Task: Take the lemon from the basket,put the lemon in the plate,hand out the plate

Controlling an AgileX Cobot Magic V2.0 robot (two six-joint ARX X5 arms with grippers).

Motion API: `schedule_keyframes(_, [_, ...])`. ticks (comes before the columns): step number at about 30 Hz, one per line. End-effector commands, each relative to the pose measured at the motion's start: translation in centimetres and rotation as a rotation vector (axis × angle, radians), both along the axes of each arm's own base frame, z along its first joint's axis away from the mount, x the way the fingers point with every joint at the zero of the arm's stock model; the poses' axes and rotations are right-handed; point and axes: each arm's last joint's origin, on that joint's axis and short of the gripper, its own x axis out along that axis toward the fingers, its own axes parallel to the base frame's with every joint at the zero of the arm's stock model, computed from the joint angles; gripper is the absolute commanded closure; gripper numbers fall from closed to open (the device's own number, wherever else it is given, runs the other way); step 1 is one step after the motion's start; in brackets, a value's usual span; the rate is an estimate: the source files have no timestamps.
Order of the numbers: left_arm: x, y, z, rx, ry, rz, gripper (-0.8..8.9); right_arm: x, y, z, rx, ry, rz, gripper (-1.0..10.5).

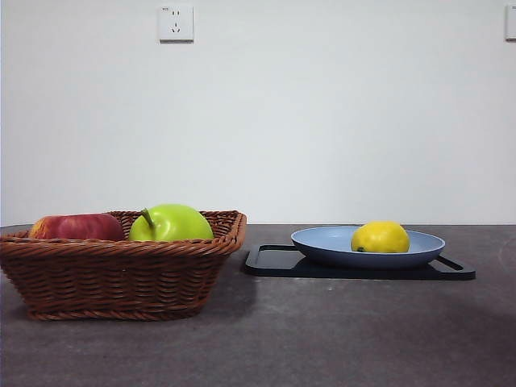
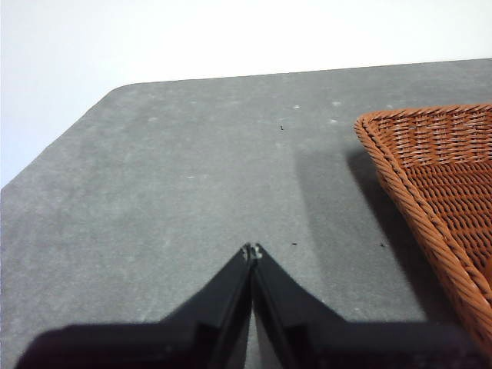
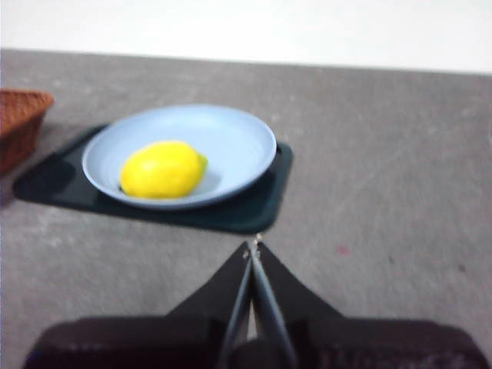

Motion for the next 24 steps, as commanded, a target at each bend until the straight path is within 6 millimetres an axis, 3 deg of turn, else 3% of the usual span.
schedule_keyframes(1, [0.05,0.05,-0.23,-0.006,-0.004,0.008,8.05,-0.01,-0.21,-0.17,0.009,0.002,-0.024,9.4])
schedule_keyframes(24, [0.05,0.05,-0.23,-0.006,-0.004,0.008,8.05,-0.10,-0.55,0.05,0.022,-0.025,-0.063,9.4])
